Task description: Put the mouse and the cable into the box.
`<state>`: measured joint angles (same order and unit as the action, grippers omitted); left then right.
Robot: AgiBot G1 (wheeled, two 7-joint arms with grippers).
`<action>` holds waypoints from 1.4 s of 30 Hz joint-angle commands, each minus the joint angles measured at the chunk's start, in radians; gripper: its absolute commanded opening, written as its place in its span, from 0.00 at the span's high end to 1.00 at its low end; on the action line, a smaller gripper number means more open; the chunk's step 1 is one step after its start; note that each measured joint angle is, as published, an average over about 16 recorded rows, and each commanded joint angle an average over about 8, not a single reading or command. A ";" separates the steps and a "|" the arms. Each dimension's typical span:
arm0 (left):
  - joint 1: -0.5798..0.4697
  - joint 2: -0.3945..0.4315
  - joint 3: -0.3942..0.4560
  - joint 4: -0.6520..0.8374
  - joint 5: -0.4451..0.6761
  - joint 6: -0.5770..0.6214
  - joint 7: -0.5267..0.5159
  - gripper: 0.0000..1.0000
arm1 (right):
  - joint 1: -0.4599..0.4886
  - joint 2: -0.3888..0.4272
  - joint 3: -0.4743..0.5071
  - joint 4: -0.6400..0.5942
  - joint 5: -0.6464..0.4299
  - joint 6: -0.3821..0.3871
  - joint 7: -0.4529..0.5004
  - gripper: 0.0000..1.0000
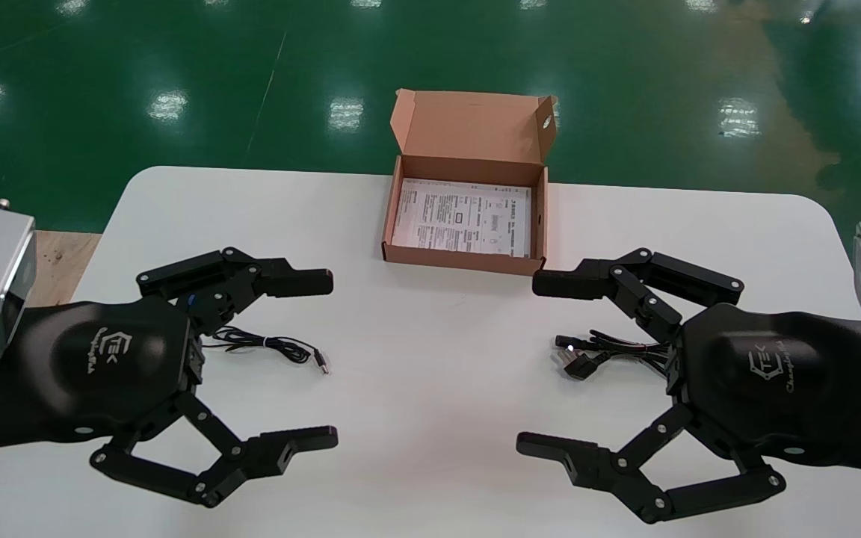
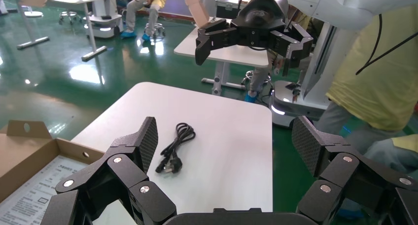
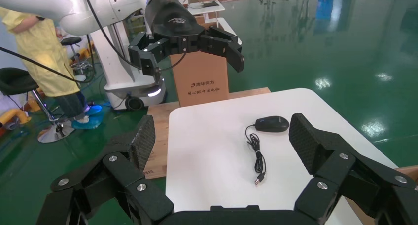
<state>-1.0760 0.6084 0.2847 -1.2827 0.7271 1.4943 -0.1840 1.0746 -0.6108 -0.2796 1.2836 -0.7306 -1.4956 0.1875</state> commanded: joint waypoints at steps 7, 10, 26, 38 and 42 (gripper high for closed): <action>0.000 0.000 0.000 0.000 0.000 0.000 0.000 0.00 | 0.000 0.000 0.000 0.000 0.000 0.000 0.000 0.00; 0.000 0.000 0.000 0.000 0.000 0.000 0.000 0.00 | 0.000 0.000 0.000 0.000 0.000 0.000 0.000 0.00; -0.047 -0.012 0.033 0.000 0.055 0.038 -0.021 0.00 | 0.005 0.004 0.002 -0.006 -0.013 0.005 -0.013 0.00; -0.461 0.105 0.351 0.283 0.516 0.096 0.030 0.00 | 0.188 -0.002 -0.037 -0.241 -0.392 -0.019 -0.512 0.00; -0.584 0.196 0.481 0.453 0.656 0.094 0.142 0.00 | 0.266 -0.034 -0.087 -0.418 -0.530 -0.037 -0.701 0.00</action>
<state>-1.6487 0.8049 0.7510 -0.8217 1.3664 1.5856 -0.0352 1.3358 -0.6449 -0.3651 0.8663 -1.2472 -1.5153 -0.4856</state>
